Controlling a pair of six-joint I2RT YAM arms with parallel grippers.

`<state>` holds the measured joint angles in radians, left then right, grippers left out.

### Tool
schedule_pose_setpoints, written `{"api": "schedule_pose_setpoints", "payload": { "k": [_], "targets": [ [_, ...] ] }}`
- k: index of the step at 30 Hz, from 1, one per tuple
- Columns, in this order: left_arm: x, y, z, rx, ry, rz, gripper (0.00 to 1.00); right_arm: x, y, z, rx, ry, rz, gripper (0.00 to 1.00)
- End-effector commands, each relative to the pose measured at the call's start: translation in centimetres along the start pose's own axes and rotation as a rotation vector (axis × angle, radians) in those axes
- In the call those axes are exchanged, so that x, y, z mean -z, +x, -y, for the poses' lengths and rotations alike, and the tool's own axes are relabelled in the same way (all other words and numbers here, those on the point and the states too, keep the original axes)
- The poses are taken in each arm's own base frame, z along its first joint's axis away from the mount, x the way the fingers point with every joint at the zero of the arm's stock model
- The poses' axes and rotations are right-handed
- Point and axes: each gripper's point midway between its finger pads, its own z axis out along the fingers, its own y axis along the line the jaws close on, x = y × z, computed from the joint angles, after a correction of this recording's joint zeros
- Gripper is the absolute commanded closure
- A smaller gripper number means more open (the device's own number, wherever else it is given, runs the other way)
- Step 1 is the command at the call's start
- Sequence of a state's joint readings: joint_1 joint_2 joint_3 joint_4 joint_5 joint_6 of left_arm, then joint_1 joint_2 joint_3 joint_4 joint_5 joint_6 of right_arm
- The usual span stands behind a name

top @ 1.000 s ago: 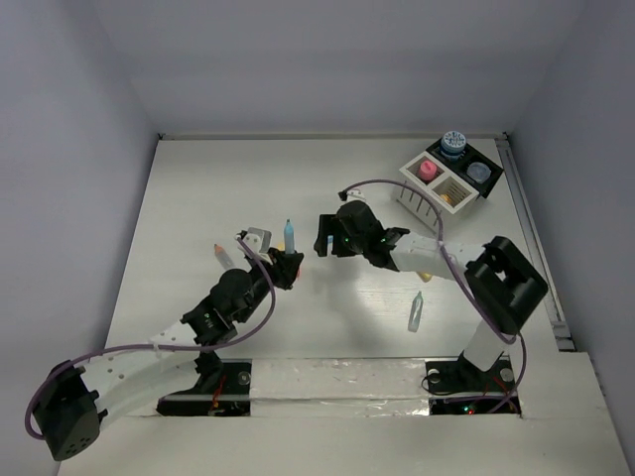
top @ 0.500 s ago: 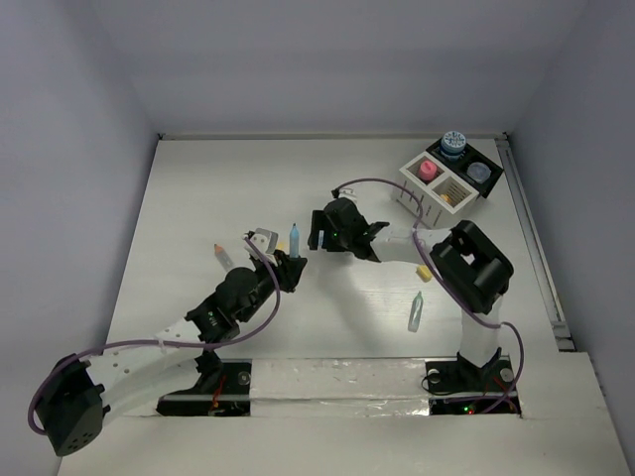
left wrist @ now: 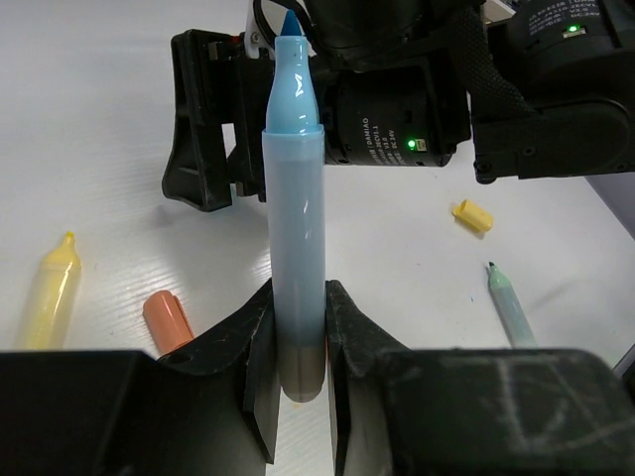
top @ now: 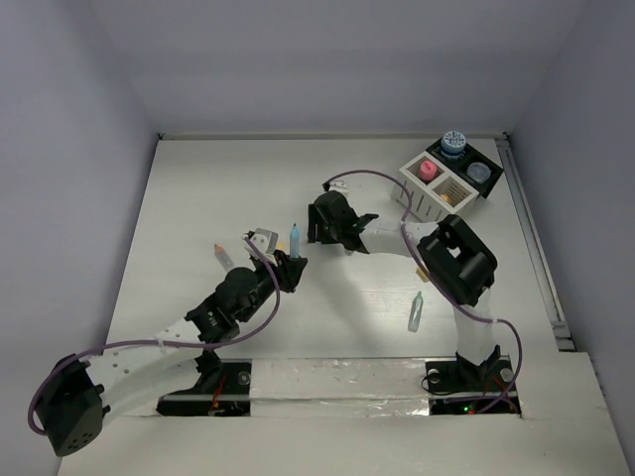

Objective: Sort the stationery into containers
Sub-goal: Close the pen cap on the pen.

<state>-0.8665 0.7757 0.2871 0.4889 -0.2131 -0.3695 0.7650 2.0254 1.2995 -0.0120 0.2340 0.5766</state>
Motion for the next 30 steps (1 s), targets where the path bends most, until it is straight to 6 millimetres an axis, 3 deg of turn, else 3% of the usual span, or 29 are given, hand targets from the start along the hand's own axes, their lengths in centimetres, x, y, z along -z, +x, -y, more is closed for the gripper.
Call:
{"api": "schedule_pose_setpoints", "payload": {
  "k": [1,5,10,15,17,20,24,26,27,28,30],
  "targets": [
    [0.1,-2.3,0.8,0.026,0.025,0.075,1.0,-0.8,0.4,1.6,0.067,0.076,-0.031,0.35],
    [0.1,-2.4,0.7,0.022,0.016,0.075,1.0,-1.1,1.2,2.2,0.091,0.1,-0.057,0.47],
    [0.1,-2.5,0.7,0.025,0.015,0.079,1.0,-1.5,1.6,3.2,0.136,0.152,-0.086,0.5],
    [0.3,-2.7,0.5,0.022,0.005,0.087,1.0,-1.8,1.5,4.1,0.171,0.203,-0.088,0.61],
    [0.3,-2.8,0.4,0.023,0.002,0.092,1.0,-1.7,1.3,4.2,0.184,0.208,-0.086,0.66],
    [0.4,-2.8,0.5,0.024,0.007,0.091,1.0,-1.4,1.0,4.4,0.203,0.222,-0.089,0.83],
    [0.2,-2.6,0.6,0.027,0.013,0.083,1.0,0.0,-1.1,3.3,0.188,0.187,-0.031,1.0],
    [-0.1,-2.0,0.9,0.03,0.027,0.066,1.0,1.0,-2.6,2.4,0.18,0.146,0.018,1.0],
    [-0.2,-2.0,1.1,0.033,0.037,0.064,1.0,2.7,-5.2,0.8,0.158,0.086,0.096,1.0],
    [-0.4,-1.5,1.3,0.034,0.047,0.047,1.0,3.5,-5.3,0.9,0.161,0.068,0.109,1.0],
    [-0.6,-1.3,2.1,0.053,0.096,0.037,1.0,5.6,-7.5,-0.6,0.145,-0.009,0.188,1.0]
  ]
}}
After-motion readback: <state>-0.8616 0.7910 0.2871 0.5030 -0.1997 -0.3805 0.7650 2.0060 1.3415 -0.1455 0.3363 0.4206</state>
